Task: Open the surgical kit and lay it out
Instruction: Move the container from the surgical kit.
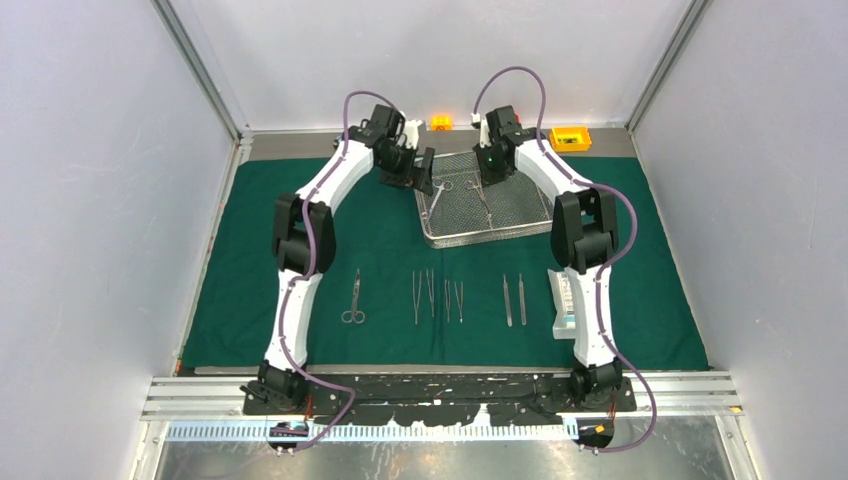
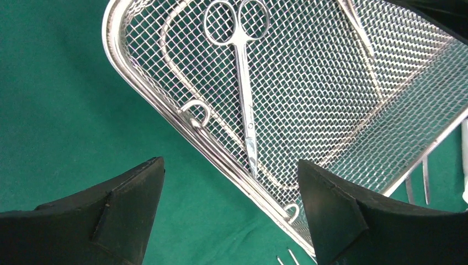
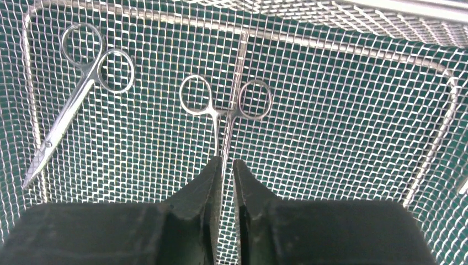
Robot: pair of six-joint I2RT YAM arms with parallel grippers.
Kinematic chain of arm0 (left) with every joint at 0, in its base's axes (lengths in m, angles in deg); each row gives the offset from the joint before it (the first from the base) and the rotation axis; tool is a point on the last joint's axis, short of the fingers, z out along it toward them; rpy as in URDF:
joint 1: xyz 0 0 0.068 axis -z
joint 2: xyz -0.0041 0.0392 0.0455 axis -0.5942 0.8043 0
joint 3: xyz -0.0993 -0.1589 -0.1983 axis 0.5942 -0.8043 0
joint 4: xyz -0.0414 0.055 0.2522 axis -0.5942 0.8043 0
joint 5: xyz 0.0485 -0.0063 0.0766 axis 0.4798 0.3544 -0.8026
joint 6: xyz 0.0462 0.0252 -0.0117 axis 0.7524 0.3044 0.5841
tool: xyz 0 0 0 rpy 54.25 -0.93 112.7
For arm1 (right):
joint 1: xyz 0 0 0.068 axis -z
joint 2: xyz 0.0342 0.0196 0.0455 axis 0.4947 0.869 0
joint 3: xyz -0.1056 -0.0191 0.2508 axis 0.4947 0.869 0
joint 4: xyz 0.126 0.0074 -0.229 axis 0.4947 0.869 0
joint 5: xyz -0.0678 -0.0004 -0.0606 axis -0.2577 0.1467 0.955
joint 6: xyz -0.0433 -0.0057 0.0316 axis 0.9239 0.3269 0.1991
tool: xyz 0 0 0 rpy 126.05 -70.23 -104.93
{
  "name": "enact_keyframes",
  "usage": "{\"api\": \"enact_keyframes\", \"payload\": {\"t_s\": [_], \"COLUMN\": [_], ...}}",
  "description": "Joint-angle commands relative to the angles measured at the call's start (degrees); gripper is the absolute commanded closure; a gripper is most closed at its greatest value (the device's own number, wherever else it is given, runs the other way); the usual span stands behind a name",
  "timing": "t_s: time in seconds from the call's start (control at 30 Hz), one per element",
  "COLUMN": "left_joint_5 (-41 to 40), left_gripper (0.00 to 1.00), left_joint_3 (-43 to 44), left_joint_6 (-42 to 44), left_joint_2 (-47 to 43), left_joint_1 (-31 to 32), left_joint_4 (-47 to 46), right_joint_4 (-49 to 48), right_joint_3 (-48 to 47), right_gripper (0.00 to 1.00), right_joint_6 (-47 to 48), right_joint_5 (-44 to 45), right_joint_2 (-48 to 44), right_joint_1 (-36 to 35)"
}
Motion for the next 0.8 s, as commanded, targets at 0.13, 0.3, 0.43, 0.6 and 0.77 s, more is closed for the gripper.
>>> {"api": "enact_keyframes", "payload": {"t_s": [0.13, 0.3, 0.43, 0.6, 0.77], "left_joint_5": [-5.71, -9.73, -12.18, -12.58, -15.64], "left_gripper": [0.23, 0.32, 0.37, 0.43, 0.45], "left_joint_3": [5.71, 6.49, 7.13, 12.68, 15.62], "left_joint_6": [4.29, 6.75, 10.15, 12.13, 18.62], "left_joint_2": [3.38, 2.89, 2.88, 6.27, 8.52], "left_joint_1": [0.85, 0.82, -0.08, -2.37, -3.69], "left_joint_4": [3.46, 4.58, 5.23, 9.81, 14.57], "right_joint_4": [-3.75, -3.71, -3.67, -3.71, -3.55], "right_joint_3": [6.83, 10.50, 13.25, 15.73, 16.97], "right_gripper": [0.70, 0.69, 0.69, 0.70, 0.70], "right_joint_6": [1.82, 2.02, 2.94, 3.64, 3.29], "right_joint_5": [-0.56, -1.14, -1.49, -2.06, -4.21], "right_joint_2": [-10.48, -14.14, -17.62, -20.31, -21.02], "right_joint_1": [0.16, 0.96, 1.49, 2.08, 3.20]}}
